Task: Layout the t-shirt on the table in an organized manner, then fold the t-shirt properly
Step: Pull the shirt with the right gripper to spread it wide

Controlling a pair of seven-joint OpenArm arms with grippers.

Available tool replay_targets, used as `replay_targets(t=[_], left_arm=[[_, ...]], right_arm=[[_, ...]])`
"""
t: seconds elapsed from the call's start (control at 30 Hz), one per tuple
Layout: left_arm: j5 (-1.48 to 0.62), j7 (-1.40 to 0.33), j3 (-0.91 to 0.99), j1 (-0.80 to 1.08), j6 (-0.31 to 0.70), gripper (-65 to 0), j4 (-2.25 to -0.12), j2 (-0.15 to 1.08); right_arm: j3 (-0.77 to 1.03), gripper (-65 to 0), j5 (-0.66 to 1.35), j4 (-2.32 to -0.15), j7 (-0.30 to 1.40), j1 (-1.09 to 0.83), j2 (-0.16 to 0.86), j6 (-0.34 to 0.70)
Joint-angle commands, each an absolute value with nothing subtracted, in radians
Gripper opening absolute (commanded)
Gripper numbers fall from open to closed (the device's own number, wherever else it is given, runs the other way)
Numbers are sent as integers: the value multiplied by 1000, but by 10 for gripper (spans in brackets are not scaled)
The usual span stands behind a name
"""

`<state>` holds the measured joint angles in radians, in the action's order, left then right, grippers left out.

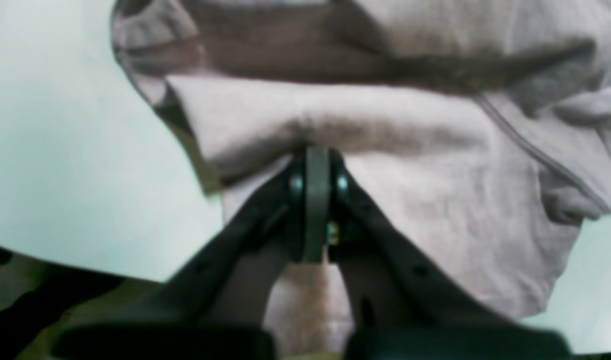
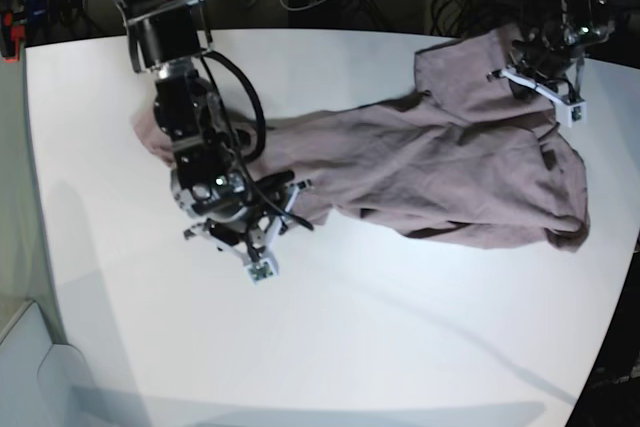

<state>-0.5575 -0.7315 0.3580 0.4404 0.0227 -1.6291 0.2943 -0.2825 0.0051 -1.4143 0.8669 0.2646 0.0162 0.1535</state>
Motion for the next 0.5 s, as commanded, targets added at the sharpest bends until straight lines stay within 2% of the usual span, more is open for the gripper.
replay_targets(t=[0.0, 0.47], left_arm=[[-542, -794, 355, 455, 5, -648, -1626, 300], [-542, -794, 355, 449, 5, -648, -1626, 298]], right_arm=[[-280, -369, 7, -1408, 829, 298, 13, 151], [-275, -369, 7, -1168, 673, 349, -13, 151]])
